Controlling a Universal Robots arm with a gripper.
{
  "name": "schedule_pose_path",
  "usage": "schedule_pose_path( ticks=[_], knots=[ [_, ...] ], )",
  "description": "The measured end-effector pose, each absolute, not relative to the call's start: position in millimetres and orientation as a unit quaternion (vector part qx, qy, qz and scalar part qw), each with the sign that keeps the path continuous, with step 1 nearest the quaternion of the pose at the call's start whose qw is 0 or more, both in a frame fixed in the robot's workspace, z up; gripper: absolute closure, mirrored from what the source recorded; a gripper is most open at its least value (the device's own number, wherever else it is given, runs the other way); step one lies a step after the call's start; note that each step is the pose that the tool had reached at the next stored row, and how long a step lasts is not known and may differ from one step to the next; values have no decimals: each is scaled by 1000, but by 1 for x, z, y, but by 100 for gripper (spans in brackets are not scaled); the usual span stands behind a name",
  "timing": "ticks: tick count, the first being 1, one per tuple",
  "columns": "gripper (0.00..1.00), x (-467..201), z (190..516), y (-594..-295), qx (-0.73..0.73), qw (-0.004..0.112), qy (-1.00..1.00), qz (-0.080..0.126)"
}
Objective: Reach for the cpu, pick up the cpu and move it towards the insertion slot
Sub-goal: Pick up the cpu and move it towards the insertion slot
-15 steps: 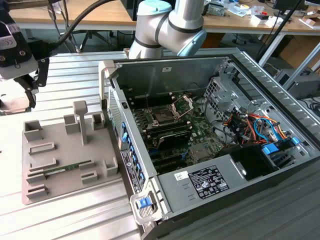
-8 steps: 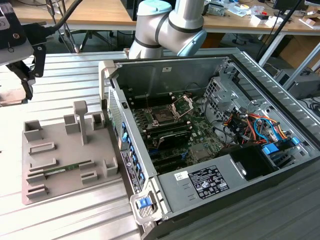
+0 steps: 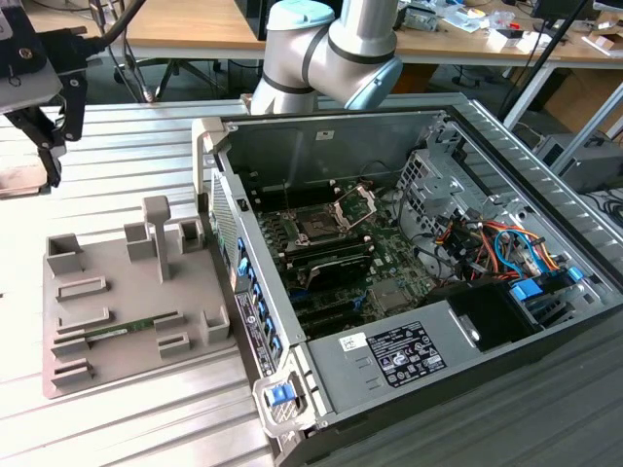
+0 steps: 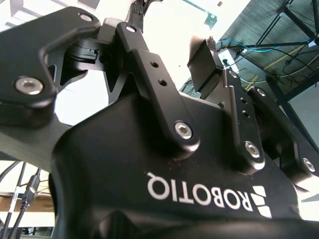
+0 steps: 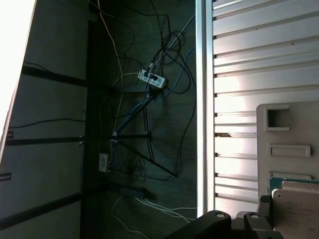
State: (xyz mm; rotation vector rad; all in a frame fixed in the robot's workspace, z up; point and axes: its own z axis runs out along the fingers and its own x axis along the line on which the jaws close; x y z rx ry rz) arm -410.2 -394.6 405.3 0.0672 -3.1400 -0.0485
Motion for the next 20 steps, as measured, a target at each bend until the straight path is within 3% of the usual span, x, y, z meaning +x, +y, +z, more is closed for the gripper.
schedule_pose_path(
  ticks=[20],
  knots=[
    [45, -406, 410, -395, 21, 0, -1000, -15]
  ],
)
